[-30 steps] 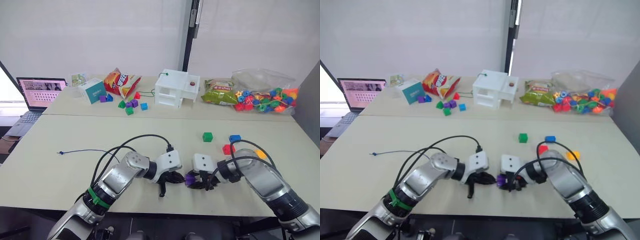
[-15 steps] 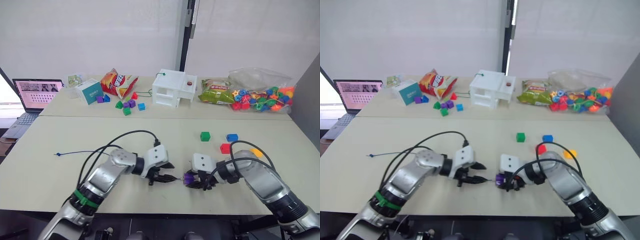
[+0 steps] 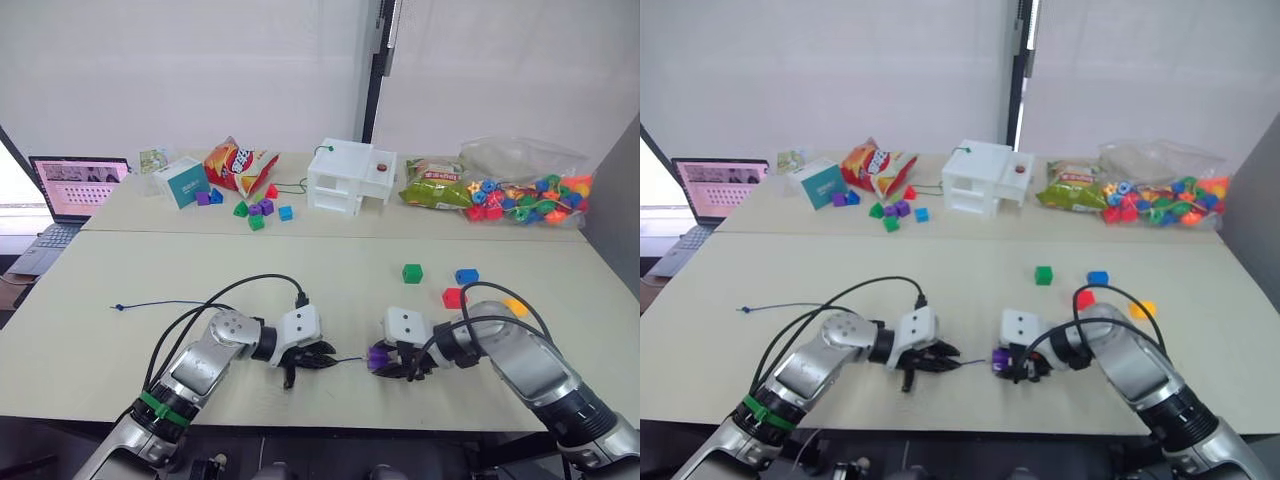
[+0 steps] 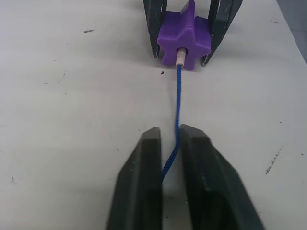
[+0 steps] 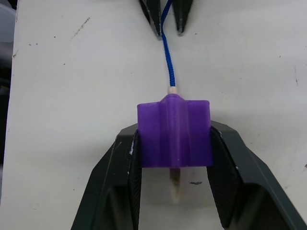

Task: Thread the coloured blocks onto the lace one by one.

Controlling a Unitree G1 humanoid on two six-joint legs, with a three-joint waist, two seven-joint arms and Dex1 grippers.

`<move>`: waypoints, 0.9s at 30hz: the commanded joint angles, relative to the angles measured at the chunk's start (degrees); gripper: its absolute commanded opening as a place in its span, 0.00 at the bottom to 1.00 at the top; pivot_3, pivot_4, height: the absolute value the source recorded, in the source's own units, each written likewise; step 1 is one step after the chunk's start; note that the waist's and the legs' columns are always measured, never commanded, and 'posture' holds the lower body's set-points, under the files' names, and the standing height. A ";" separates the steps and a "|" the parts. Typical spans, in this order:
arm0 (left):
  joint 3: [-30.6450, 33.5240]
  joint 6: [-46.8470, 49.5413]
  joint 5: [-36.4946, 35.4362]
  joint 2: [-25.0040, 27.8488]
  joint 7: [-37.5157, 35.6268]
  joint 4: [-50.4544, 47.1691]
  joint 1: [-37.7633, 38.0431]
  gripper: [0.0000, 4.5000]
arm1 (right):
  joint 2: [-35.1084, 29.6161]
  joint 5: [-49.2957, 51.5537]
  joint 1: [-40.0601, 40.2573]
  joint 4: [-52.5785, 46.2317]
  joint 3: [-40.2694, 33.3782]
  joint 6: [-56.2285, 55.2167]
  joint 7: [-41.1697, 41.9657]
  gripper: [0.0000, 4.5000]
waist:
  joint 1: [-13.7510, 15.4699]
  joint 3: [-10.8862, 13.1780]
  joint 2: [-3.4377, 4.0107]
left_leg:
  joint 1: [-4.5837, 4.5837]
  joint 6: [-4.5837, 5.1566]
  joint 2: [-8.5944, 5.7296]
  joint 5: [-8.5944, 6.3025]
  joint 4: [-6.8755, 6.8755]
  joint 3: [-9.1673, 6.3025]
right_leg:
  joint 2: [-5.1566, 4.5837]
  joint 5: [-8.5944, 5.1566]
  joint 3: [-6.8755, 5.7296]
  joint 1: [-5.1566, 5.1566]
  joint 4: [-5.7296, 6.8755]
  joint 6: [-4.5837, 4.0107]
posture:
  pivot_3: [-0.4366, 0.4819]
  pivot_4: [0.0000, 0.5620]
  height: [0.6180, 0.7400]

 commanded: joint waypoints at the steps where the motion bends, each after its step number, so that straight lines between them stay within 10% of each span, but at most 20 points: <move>1: -0.60 -0.60 0.31 -0.63 -0.12 -0.72 0.18 0.02 | 0.22 0.14 0.09 -0.12 0.91 0.60 -0.08 0.30 | 0.00 0.00 0.00 | 0.01 0.00 0.00 0.00 0.00 0.00 | 0.00 0.00 0.00 0.01 0.00 0.00 | 0.48 0.27 1.00; 23: -2.16 4.84 1.27 -7.94 3.69 -2.04 -4.21 0.02 | 1.37 -0.60 -0.74 0.53 1.76 1.50 -0.71 0.30 | -0.17 0.00 0.00 | 0.01 0.00 0.02 0.00 0.01 0.01 | 0.05 0.00 0.01 0.00 0.03 0.00 | 0.48 0.27 1.00; 27: -1.34 6.08 -0.01 -7.54 3.23 -2.35 -3.88 0.26 | 1.61 -0.40 -0.59 0.62 1.15 2.40 -1.32 0.30 | -0.21 0.00 0.00 | 0.02 0.00 0.02 0.00 0.00 0.01 | 0.05 0.00 0.02 0.00 0.04 0.00 | 0.48 0.27 1.00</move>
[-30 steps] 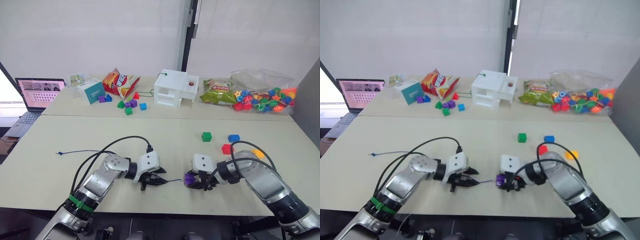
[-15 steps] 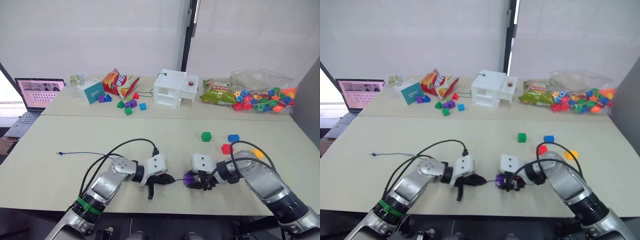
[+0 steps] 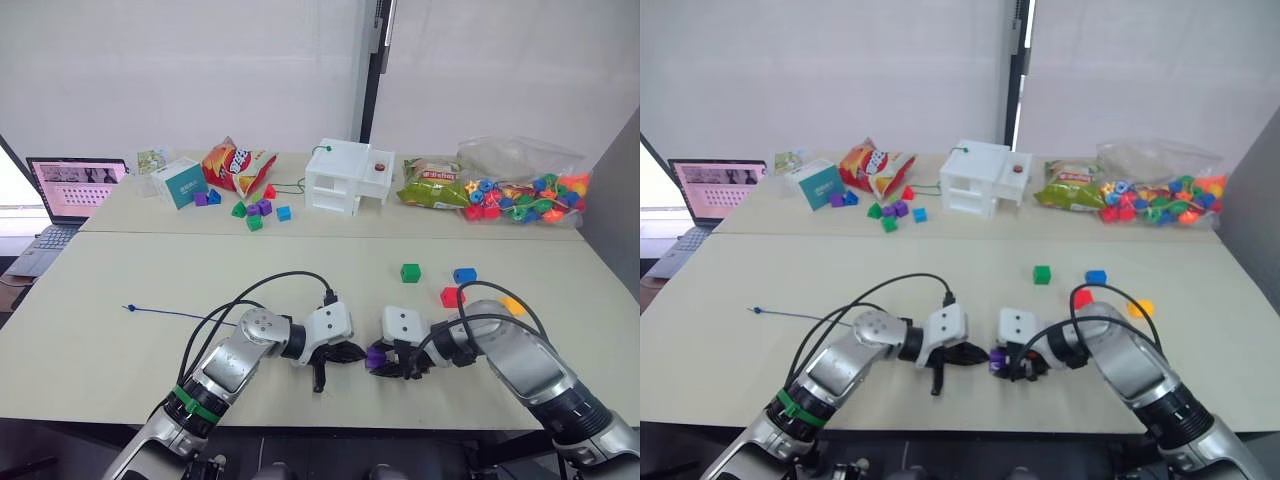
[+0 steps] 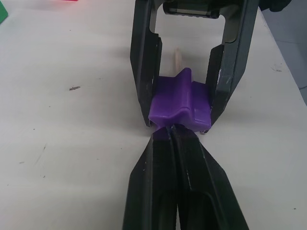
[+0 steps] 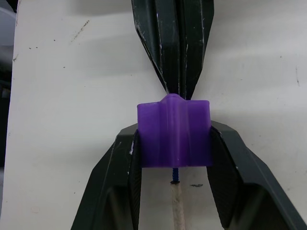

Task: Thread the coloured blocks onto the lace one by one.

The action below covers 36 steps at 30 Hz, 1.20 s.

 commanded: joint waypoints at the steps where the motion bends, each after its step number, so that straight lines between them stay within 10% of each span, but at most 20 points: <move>1: 1.45 0.72 -2.05 0.40 -0.90 -2.68 -0.19 0.34 | 0.92 -0.11 0.25 0.06 0.39 1.43 -1.82 0.41 | -0.04 0.00 0.00 | 0.00 0.00 0.00 0.00 0.00 0.00 | 0.00 0.00 0.00 0.00 0.00 0.00 | 0.48 0.27 1.00; 8: 0.86 0.39 -1.83 2.68 -2.35 -3.93 -0.75 0.85 | 0.37 1.54 1.09 -2.71 -1.83 3.40 -3.61 0.98 | 0.07 0.00 0.00 | -0.01 -0.01 -0.01 0.00 0.00 0.00 | -0.03 0.00 0.02 -0.04 0.07 0.00 | 0.48 0.27 1.00; 28: -8.65 -9.66 9.59 -7.97 1.77 11.21 -8.13 0.86 | -8.28 6.18 16.47 -6.66 -15.41 -2.47 -6.98 0.99 | 0.64 0.01 -0.01 | -0.14 0.12 -0.18 -0.06 0.11 -0.02 | -0.17 0.04 -0.04 0.06 -0.19 0.12 | 0.48 0.27 1.00; 36: -8.60 -8.75 8.87 -7.64 -1.16 9.83 -7.49 0.31 | -7.95 5.54 17.19 -3.79 -14.63 -5.31 -7.52 1.00 | 0.59 0.01 -0.01 | -0.12 0.12 -0.18 -0.06 0.14 -0.02 | -0.17 0.05 -0.04 0.10 -0.20 0.13 | 0.48 0.27 1.00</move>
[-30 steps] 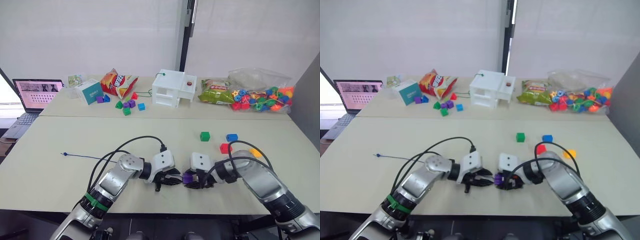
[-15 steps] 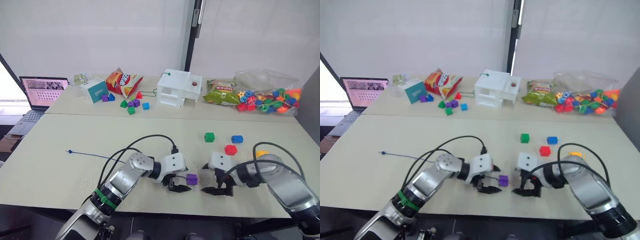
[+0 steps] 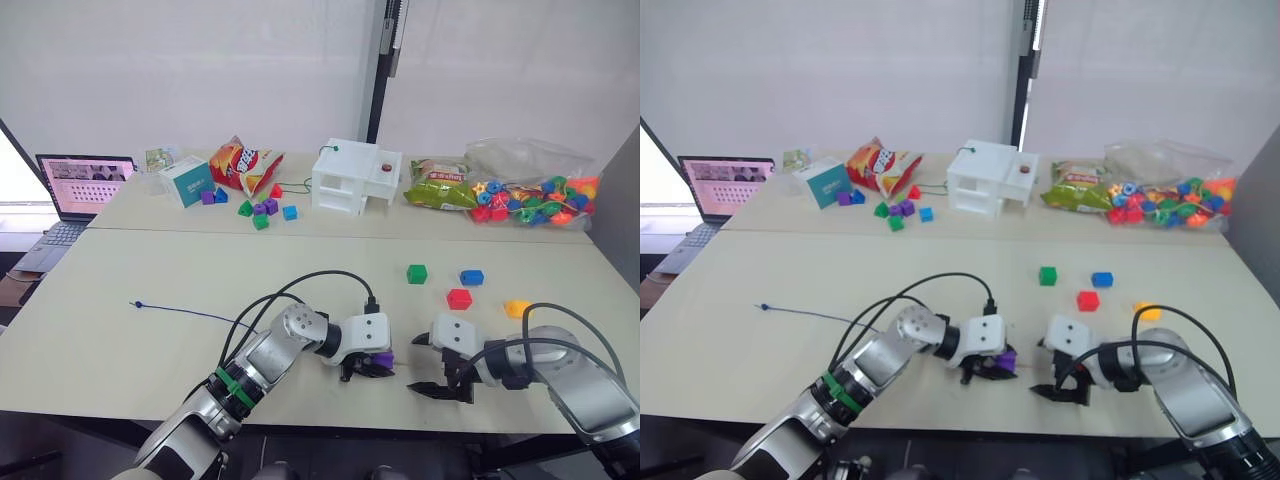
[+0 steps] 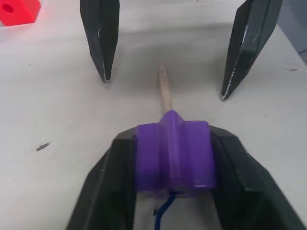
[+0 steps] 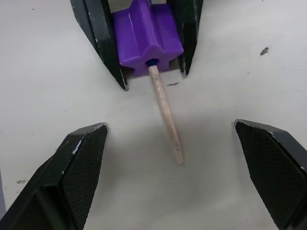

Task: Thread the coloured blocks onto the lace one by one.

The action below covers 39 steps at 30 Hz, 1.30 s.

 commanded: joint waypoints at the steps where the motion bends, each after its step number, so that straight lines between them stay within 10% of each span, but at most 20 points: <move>1: -0.29 0.13 0.30 0.41 -0.82 -1.45 0.50 0.31 | 0.23 0.15 0.84 0.76 -0.51 -1.30 -0.81 1.00 | -0.07 0.00 0.00 | 0.00 0.00 0.00 0.00 0.00 0.00 | 0.00 0.00 0.00 0.00 0.00 0.00 | 0.48 0.27 1.00; 16: 0.23 0.99 -0.06 1.41 -2.05 -2.16 0.44 0.31 | 0.58 0.18 0.09 5.39 0.58 -4.89 -0.53 0.00 | -0.32 0.00 0.00 | 0.07 0.00 0.03 0.00 0.05 -0.01 | 0.02 0.00 0.01 0.09 0.01 0.00 | 0.48 0.27 1.00; 24: 3.71 2.10 -1.74 5.35 -2.74 -5.21 2.67 0.31 | 1.39 2.01 -1.97 2.18 1.11 -4.25 0.54 0.00 | -0.49 0.00 0.00 | 0.05 0.00 0.04 0.00 0.06 -0.01 | 0.02 0.00 0.01 0.05 0.04 0.00 | 0.48 0.27 1.00; 31: 15.92 -3.05 -7.10 25.37 -10.19 -6.43 10.54 0.31 | -0.56 2.97 -4.29 -6.28 2.49 2.44 1.73 0.00 | -1.84 -0.01 0.02 | 0.08 -0.01 0.26 -0.01 0.00 0.01 | 0.15 -0.09 0.09 -0.18 0.40 -0.16 | 0.48 0.27 1.00; 39: 27.36 -18.07 -6.19 46.73 -13.84 20.12 14.32 0.31 | -1.54 3.37 -6.30 -11.21 4.85 8.88 1.56 0.00 | -2.06 0.00 0.06 | 0.45 -0.05 0.38 -0.01 -0.32 0.11 | 0.12 -0.21 0.09 -0.15 0.46 -0.37 | 0.48 0.27 1.00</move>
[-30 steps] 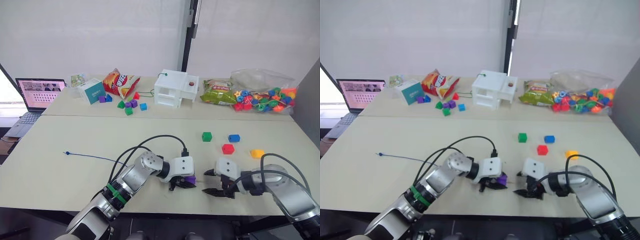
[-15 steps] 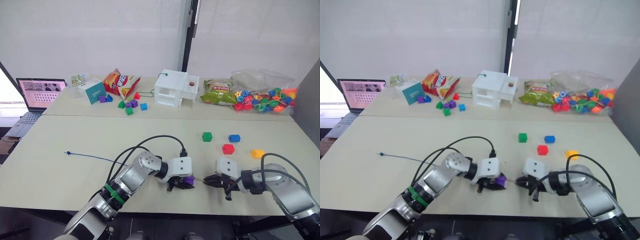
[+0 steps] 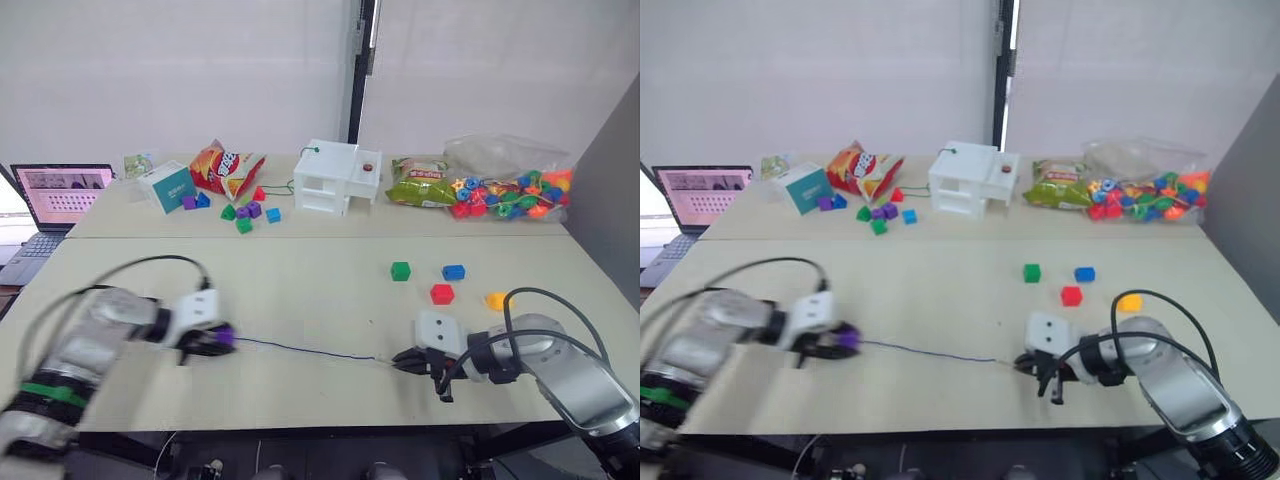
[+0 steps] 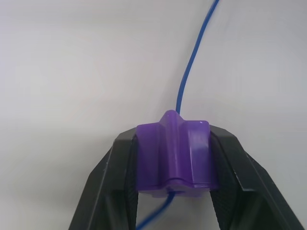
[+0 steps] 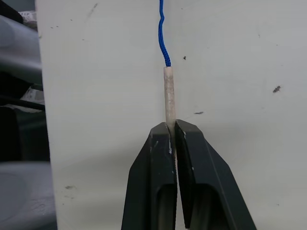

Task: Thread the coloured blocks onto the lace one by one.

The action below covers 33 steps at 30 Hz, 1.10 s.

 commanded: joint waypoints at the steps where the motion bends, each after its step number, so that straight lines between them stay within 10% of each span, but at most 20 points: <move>1: 2.70 -6.23 3.12 3.01 1.36 12.37 0.65 0.31 | -0.34 0.61 -1.06 -1.91 0.32 1.40 -0.27 0.00 | 0.31 0.01 0.05 | 0.02 0.00 -0.01 0.00 -0.03 0.02 | -0.03 -0.01 -0.01 -0.01 0.01 0.00 | 0.48 0.27 1.00; 9: 5.93 -10.81 0.51 0.94 0.88 16.48 -1.61 0.31 | 0.67 -0.05 -2.88 0.38 2.61 1.37 -1.23 0.00 | 1.07 0.02 0.05 | -0.07 -0.06 -0.05 0.04 -0.01 0.05 | -0.11 -0.01 -0.09 -0.04 0.07 0.02 | 0.48 0.27 1.00; 17: 7.90 -3.27 -0.64 1.71 -0.54 8.20 -2.36 0.97 | 0.88 0.14 -3.66 0.54 3.35 2.02 -1.71 0.00 | 1.53 0.07 -0.07 | -0.37 -0.09 -0.09 0.06 0.07 0.04 | -0.10 0.00 -0.16 -0.23 0.09 0.04 | 0.48 0.27 1.00; 26: 4.77 23.27 -17.90 -7.91 0.02 -28.06 0.37 0.99 | 2.69 0.35 -5.82 -1.29 5.35 5.96 -3.43 0.00 | 1.50 0.14 -0.21 | -1.11 -0.02 -0.12 0.02 0.60 0.01 | -0.06 0.03 -0.05 -0.83 0.40 0.11 | 0.48 0.27 1.00; 33: -9.58 21.38 -7.79 -25.03 13.21 -33.26 0.13 0.99 | 3.05 0.00 -7.29 -1.90 7.39 7.64 -3.97 0.00 | 1.88 0.19 -0.29 | -1.10 -0.01 -0.15 0.02 0.71 0.02 | 0.02 0.05 0.01 -0.81 0.43 0.13 | 0.48 0.27 1.00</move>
